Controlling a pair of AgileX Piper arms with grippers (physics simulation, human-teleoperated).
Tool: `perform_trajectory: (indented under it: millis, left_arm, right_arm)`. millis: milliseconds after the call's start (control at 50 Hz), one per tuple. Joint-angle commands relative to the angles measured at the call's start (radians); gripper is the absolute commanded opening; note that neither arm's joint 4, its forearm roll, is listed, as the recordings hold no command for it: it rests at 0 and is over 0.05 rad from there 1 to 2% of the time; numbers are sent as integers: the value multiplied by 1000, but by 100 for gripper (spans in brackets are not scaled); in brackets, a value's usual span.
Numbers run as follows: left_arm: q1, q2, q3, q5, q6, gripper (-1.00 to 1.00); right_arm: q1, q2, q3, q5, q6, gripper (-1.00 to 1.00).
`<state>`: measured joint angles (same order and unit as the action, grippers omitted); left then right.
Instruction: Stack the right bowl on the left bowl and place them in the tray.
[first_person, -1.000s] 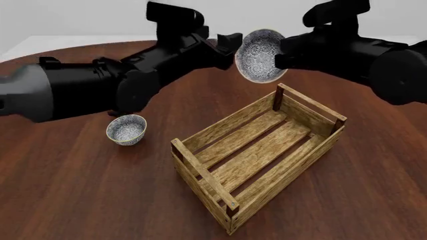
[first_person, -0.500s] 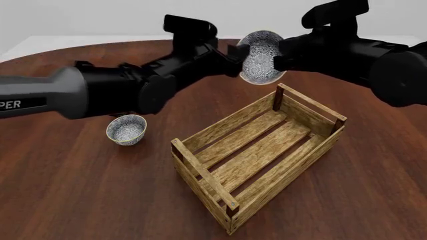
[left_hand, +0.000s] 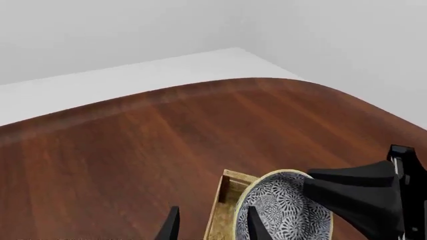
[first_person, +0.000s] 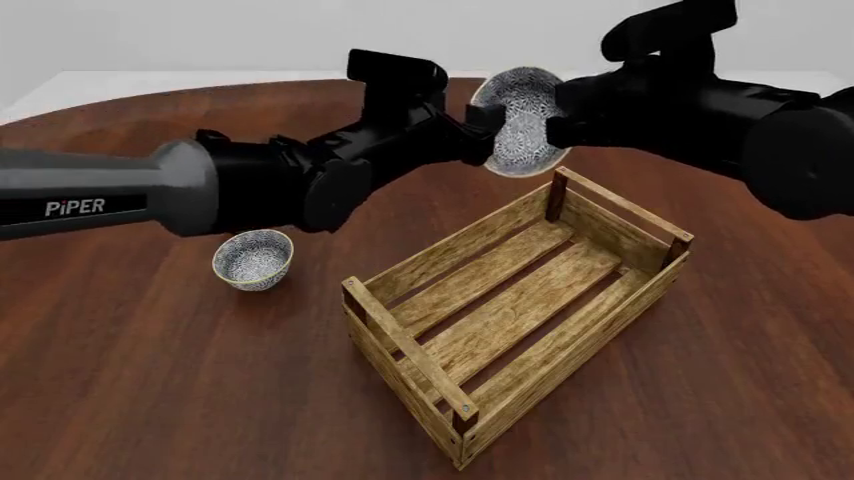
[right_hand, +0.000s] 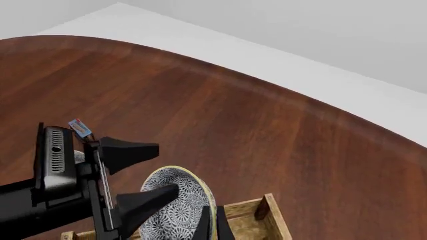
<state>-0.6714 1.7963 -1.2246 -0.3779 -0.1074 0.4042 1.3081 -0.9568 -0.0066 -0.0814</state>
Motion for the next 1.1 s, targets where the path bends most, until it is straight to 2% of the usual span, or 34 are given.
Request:
perform_trajectory:
  millis: [20, 80, 100, 600, 620, 860, 1100]
  left_arm:
    - [-4, 33, -14, 1, -14, 100]
    - [-10, 28, -3, -11, -34, 100]
    - [-9, 25, 1, -16, -40, -100]
    - [-28, -22, 41, -31, -60, -100]
    - [-28, -25, 43, -31, -59, -100]
    - [-24, -44, 54, -33, -52, -100]
    - [19, -56, 33, 14, -3, -100]
  right_arm:
    - [5, -10, -2, -1, 1, -100]
    - [5, -12, -2, 1, 0, -100]
    - [5, -12, -2, 1, 1, -100]
    - [3, -9, -5, 2, -2, -100]
    - [4, -7, -5, 3, -3, 100]
    - [5, -30, 1, 11, -5, 100]
    - [27, -96, 21, 30, 2, 100]
